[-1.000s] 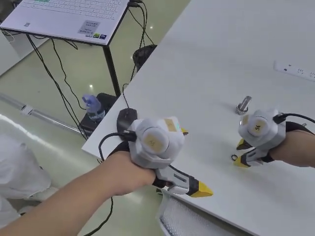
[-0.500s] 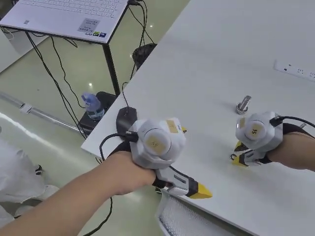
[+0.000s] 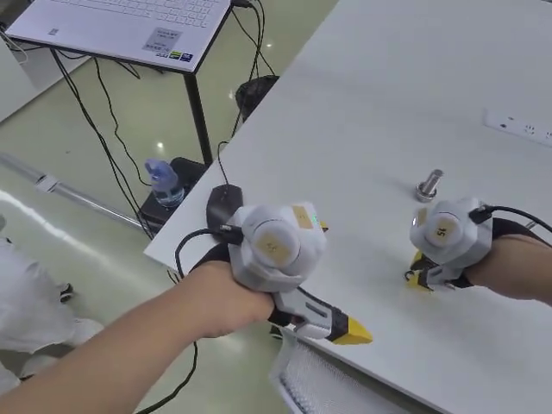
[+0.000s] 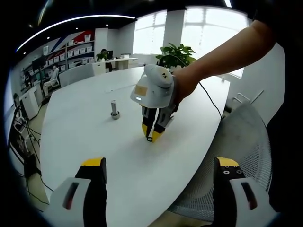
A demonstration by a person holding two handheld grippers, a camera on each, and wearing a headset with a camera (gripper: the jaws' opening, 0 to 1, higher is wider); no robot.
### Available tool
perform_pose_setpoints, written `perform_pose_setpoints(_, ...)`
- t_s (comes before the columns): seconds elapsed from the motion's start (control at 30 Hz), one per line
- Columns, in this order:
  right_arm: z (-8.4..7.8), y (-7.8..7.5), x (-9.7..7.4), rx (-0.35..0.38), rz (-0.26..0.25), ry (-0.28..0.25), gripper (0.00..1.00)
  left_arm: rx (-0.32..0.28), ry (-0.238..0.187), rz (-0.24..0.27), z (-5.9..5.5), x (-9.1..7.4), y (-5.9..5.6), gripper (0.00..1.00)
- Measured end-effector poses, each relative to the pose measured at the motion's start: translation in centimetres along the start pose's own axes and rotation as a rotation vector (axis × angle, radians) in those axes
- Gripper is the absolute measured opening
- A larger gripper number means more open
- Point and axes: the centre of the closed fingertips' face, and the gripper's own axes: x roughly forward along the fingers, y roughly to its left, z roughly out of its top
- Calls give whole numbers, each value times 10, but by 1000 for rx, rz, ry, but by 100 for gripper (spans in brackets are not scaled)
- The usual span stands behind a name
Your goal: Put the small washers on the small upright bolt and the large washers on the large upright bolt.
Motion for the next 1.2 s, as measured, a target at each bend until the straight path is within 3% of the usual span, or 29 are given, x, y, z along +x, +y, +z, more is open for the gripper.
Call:
perform_pose_setpoints(0.37,0,0,0,40,-13,17,13,-4,-8,14,1,-2,-1,93)
perform_pose_setpoints(0.7,-4,-2,-9,93,-8,-12,12,1,-19,19,5,-1,-3,94)
perform_pose_setpoints(0.93,-27,-6,-27,122,-13,1,12,8,-31,6,10,7,-7,94)
perform_pose_setpoints(1.2,-67,-5,-59,176,-28,25,12,10,-41,-8,16,15,-11,95)
